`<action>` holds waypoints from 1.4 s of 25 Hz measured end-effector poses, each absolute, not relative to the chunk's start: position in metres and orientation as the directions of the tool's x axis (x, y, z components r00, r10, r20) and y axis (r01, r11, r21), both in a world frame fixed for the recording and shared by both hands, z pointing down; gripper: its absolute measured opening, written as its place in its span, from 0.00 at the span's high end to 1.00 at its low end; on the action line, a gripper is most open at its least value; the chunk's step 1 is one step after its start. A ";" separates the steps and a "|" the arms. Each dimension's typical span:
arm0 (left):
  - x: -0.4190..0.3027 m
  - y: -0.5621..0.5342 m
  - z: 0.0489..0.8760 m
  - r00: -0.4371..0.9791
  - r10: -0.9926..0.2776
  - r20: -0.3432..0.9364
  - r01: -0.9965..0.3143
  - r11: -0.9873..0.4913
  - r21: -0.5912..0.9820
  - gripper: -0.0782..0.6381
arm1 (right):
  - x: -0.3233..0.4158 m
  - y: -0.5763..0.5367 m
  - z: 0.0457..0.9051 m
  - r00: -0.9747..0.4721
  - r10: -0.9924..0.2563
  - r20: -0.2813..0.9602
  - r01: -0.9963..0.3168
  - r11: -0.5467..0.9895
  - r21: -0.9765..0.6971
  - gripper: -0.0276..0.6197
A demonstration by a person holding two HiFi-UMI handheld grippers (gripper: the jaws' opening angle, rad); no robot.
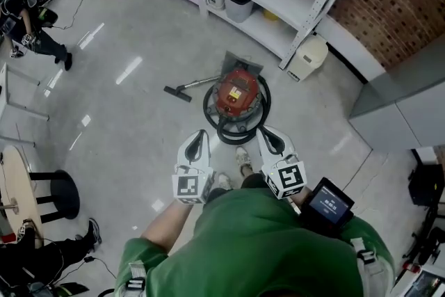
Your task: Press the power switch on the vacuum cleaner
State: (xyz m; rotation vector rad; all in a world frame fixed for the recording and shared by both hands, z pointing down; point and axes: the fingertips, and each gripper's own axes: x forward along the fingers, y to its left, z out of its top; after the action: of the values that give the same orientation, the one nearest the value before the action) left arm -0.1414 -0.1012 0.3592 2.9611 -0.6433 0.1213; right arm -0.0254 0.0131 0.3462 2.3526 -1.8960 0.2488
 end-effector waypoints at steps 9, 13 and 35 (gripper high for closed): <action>-0.156 -0.070 0.346 0.959 -0.260 0.114 -0.262 -0.965 0.005 0.88 | -0.040 0.062 0.352 0.265 -0.938 0.222 -0.962 -0.274 -0.012 0.94; -0.160 -0.061 0.342 0.938 -0.336 0.087 -0.340 -0.940 0.035 0.88 | -0.043 0.070 0.350 0.252 -0.944 0.212 -0.965 -0.262 -0.019 0.94; -0.132 0.029 0.354 0.884 -0.454 0.109 -0.463 -0.884 0.070 0.88 | -0.010 0.140 0.354 0.180 -0.966 0.186 -0.977 -0.198 -0.084 0.95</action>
State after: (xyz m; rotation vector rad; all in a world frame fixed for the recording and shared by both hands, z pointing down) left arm -0.1319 0.0290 0.3539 2.9577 -0.7213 0.1362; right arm -0.0097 0.1403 0.3541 2.3710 -1.9546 0.3053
